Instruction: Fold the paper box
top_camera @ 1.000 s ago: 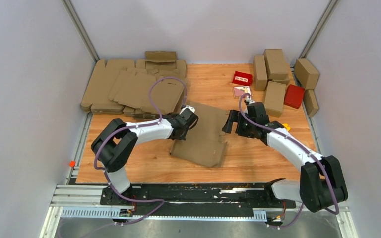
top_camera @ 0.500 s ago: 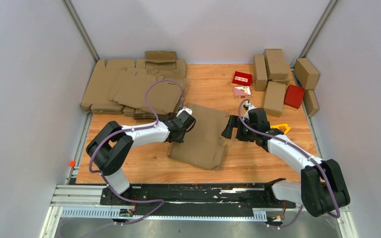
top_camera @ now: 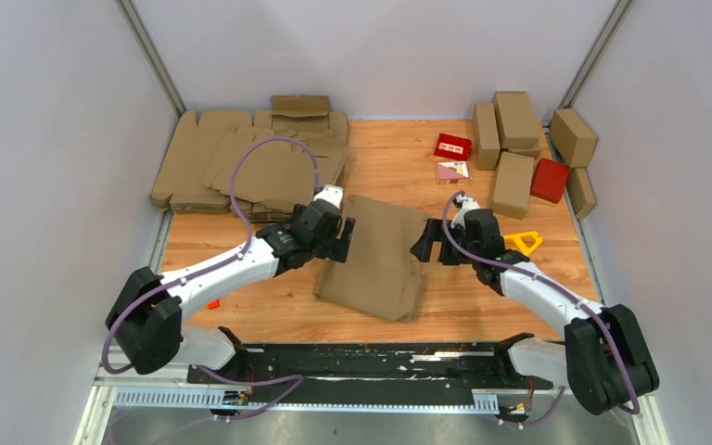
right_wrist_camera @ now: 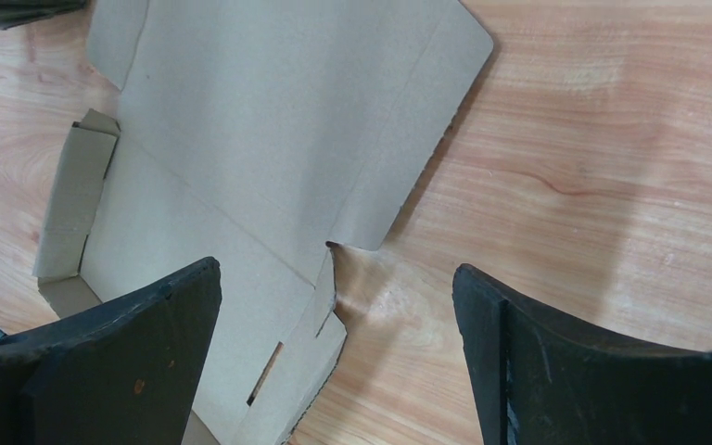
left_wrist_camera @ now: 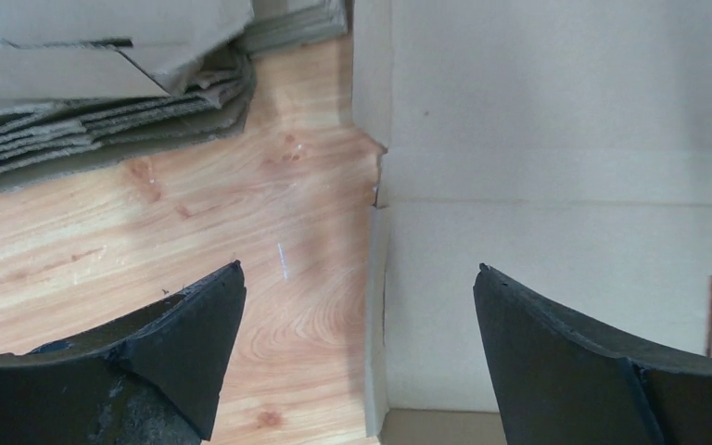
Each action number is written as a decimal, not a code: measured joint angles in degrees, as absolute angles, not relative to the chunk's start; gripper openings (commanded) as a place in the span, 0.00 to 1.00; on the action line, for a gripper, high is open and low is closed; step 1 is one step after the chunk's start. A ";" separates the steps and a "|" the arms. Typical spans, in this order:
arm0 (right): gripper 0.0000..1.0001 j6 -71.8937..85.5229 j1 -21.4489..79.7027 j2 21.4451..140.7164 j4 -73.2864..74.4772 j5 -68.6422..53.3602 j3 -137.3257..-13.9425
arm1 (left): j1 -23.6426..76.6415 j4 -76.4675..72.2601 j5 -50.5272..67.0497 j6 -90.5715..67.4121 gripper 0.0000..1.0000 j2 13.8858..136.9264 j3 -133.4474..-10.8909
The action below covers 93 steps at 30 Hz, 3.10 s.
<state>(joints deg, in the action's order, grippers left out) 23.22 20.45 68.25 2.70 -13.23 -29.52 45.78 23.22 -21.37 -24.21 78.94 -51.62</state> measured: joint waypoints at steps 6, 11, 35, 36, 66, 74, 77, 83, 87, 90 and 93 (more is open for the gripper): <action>1.00 22.52 21.71 65.56 -0.03 -12.40 -27.51 | 38.22 18.37 -14.96 -23.86 1.00 76.93 -50.46; 0.98 22.37 22.44 65.84 -1.21 -12.01 -26.61 | 31.44 13.19 -9.02 -23.88 0.99 78.26 -48.80; 0.86 23.20 22.37 75.81 -0.01 -8.86 -29.69 | 24.38 -1.72 17.08 -28.21 0.67 94.45 -51.59; 0.86 23.64 22.28 76.20 0.49 -8.78 -30.13 | 24.60 -2.04 16.36 -28.08 0.67 94.15 -50.98; 0.47 39.99 15.29 86.04 -4.99 -19.79 -34.98 | 18.90 1.78 -4.27 -28.58 0.75 80.16 -42.70; 0.41 38.24 15.27 86.06 -5.43 -21.10 -36.82 | 21.34 -2.61 -1.76 -28.64 0.68 63.33 -38.22; 0.46 38.26 15.29 86.06 -6.13 -21.71 -36.82 | 22.74 -3.25 0.27 -29.54 0.67 62.98 -36.45; 0.53 38.24 15.29 87.70 -5.85 -21.52 -37.98 | 25.61 -0.62 5.21 -29.41 0.67 67.26 -33.61; 0.53 38.28 15.29 88.09 -4.51 -20.14 -38.00 | 26.52 0.36 6.85 -28.73 0.67 68.73 -33.61; 0.53 38.30 15.29 88.44 -3.36 -19.14 -38.09 | 27.05 0.43 7.14 -27.97 0.67 69.10 -33.63; 0.49 38.37 15.29 90.72 -1.91 -18.81 -39.57 | 27.62 0.56 7.20 -26.96 0.67 69.19 -33.63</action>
<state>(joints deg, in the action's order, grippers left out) 38.37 15.29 90.72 -1.91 -18.81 -39.57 27.62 0.56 7.20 -26.96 69.19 -33.63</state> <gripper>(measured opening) 0.526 0.673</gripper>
